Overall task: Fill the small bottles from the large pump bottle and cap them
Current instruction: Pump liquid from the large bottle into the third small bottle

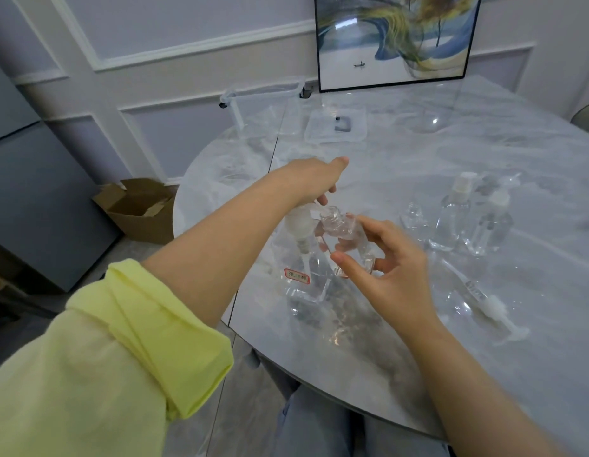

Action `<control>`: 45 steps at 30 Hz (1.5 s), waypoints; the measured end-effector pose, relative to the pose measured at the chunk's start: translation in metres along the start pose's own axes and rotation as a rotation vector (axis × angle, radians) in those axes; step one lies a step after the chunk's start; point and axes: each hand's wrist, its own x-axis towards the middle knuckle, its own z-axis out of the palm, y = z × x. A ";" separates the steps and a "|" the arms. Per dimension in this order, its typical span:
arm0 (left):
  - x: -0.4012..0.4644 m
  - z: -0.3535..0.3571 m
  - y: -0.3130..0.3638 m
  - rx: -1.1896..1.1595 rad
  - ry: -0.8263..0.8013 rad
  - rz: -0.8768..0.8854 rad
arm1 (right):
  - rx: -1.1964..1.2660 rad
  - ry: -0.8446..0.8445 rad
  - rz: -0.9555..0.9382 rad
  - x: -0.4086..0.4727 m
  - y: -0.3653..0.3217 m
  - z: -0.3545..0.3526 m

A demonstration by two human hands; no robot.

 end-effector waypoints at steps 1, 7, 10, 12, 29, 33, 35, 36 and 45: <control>0.000 0.000 0.001 0.001 0.007 0.009 | 0.002 -0.001 0.003 0.000 0.000 0.000; 0.001 0.003 -0.001 0.036 -0.003 0.005 | 0.001 -0.002 0.011 0.000 0.001 0.001; 0.002 0.002 0.000 0.012 0.005 0.019 | 0.013 0.010 0.011 0.000 0.000 0.001; 0.002 0.002 -0.002 -0.009 -0.008 0.012 | 0.002 0.006 0.006 0.000 0.001 0.002; 0.006 0.002 0.000 0.032 -0.011 0.018 | 0.009 -0.003 0.025 0.000 0.000 0.003; 0.006 0.001 0.000 0.038 -0.030 0.006 | 0.028 -0.001 0.030 -0.001 -0.001 0.001; 0.006 0.001 0.000 0.002 -0.012 0.020 | 0.044 0.005 0.041 -0.001 -0.002 0.001; 0.006 0.001 -0.001 -0.013 -0.004 0.024 | 0.037 0.003 0.040 0.000 -0.002 0.002; 0.009 0.001 -0.003 -0.073 -0.034 0.008 | 0.008 0.010 0.024 -0.001 -0.003 0.002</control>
